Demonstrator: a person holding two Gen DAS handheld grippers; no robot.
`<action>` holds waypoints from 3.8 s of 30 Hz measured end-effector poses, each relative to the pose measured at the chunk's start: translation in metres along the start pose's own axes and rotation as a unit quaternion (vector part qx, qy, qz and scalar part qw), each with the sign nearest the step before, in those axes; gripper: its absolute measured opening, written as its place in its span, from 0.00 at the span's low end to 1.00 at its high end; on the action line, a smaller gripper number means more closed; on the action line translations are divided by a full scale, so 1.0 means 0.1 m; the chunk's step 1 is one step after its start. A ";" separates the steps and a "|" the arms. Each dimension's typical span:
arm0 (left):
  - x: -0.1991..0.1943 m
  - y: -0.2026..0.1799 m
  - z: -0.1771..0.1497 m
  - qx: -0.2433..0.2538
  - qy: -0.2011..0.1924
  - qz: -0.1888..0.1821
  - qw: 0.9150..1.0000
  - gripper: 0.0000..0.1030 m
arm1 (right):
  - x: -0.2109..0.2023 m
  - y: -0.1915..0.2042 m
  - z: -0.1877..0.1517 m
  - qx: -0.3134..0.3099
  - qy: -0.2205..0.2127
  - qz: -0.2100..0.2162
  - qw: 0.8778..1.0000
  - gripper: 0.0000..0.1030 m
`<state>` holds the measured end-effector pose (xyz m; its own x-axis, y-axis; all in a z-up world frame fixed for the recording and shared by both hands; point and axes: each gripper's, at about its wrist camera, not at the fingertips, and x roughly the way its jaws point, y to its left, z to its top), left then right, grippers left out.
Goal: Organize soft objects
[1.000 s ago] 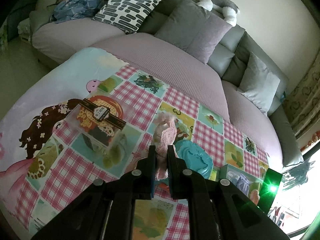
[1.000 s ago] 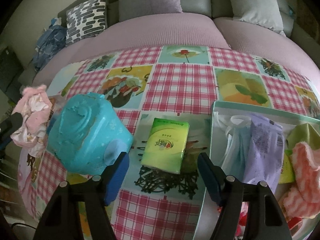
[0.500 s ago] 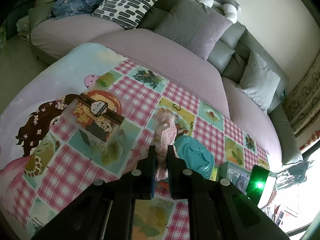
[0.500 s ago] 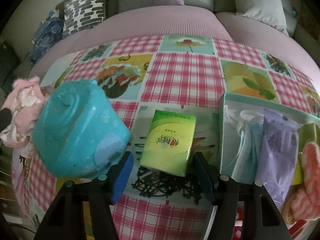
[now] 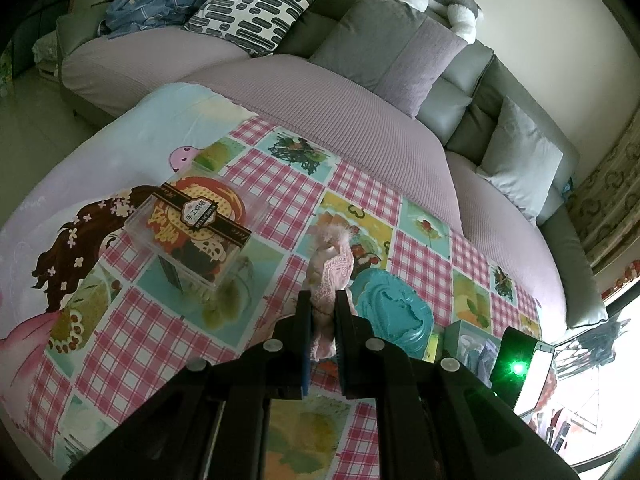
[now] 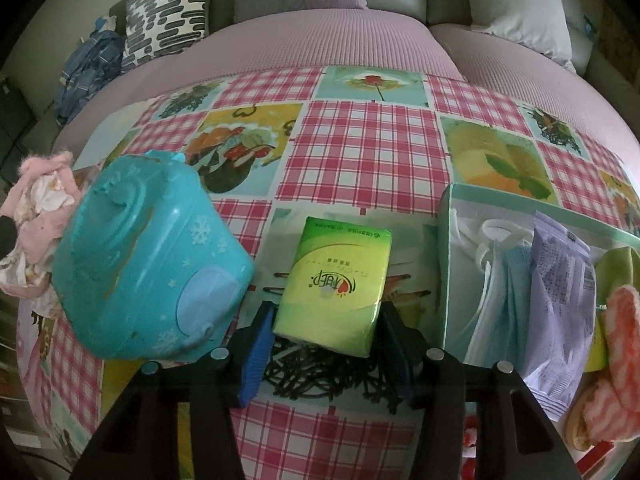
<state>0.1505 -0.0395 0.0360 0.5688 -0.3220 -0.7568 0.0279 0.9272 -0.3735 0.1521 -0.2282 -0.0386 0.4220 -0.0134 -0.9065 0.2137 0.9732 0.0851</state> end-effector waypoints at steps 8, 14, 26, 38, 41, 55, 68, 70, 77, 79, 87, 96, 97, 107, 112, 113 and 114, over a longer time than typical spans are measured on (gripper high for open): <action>-0.05 -0.04 0.00 0.008 -0.007 0.002 1.000 0.10 | -0.20 -0.04 0.01 0.008 -0.015 0.004 1.000 0.52; -0.17 -0.10 0.00 0.017 -0.021 0.001 1.000 0.10 | -0.45 -0.09 -0.02 0.012 -0.038 0.009 0.999 0.51; -0.38 -0.71 -0.17 0.094 -0.027 -0.064 0.993 0.10 | -1.14 -0.51 -0.31 0.054 -0.092 -0.004 0.994 0.50; -0.19 -1.58 -0.78 0.205 0.060 -0.183 0.960 0.10 | -1.43 -1.18 -0.77 0.133 -0.097 -0.034 0.986 0.50; 0.00 -1.73 -0.94 0.220 0.094 -0.193 0.952 0.10 | -1.40 -1.33 -0.85 0.150 -0.088 -0.047 0.984 0.50; 0.70 -1.65 -1.29 0.182 0.213 -0.179 0.943 0.13 | -1.25 -1.46 -0.91 0.162 -0.061 -0.050 0.984 0.49; 0.16 -1.37 -1.17 0.198 0.116 -0.116 0.966 0.59 | -1.43 -1.39 -1.04 0.155 -0.067 -0.053 0.984 0.64; 0.09 -1.28 -1.18 0.210 0.096 -0.079 0.970 0.64 | -1.44 -1.38 -1.09 0.153 -0.066 -0.056 0.984 0.67; 0.03 -0.88 -1.30 0.221 0.078 0.010 0.972 0.85 | -1.48 -1.33 -1.25 0.150 -0.064 -0.060 0.985 0.82; 0.01 -0.79 -1.34 0.221 0.075 0.022 0.972 0.87 | -1.51 -1.31 -1.30 0.150 -0.065 -0.065 0.984 0.86; -0.25 -0.56 -1.31 0.207 0.059 0.032 0.976 0.95 | -1.62 -1.13 -1.48 0.133 -0.071 -0.068 0.986 1.00; -0.32 -0.43 -1.43 0.196 0.088 0.043 0.976 0.95 | -1.61 -0.93 -1.60 0.113 -0.068 -0.066 0.989 1.00; -0.33 -0.43 -1.44 0.195 0.086 0.045 0.976 0.95 | -1.61 -0.91 -1.61 0.111 -0.069 -0.065 0.989 1.00; -0.34 -0.44 -1.48 0.205 0.078 0.101 0.970 0.95 | -1.55 -0.84 -1.62 0.105 -0.068 -0.074 0.989 1.00; -0.31 -0.45 -1.51 0.215 0.080 0.139 0.963 0.95 | -1.54 -0.83 -1.62 0.105 -0.072 -0.074 0.989 1.00; -0.30 -0.44 -1.51 0.216 0.081 0.143 0.962 0.95 | -1.54 -0.83 -1.62 0.105 -0.073 -0.073 0.989 1.00; -0.29 -0.44 -1.52 0.216 0.083 0.150 0.961 0.95 | -1.54 -0.83 -1.62 0.105 -0.074 -0.072 0.989 1.00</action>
<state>0.0083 -0.1002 -0.0070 0.4665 -0.0205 -0.8843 0.2430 0.9642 0.1059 -0.0738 -0.2695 0.0272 0.4950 -0.1979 -0.8460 0.4532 0.8896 0.0571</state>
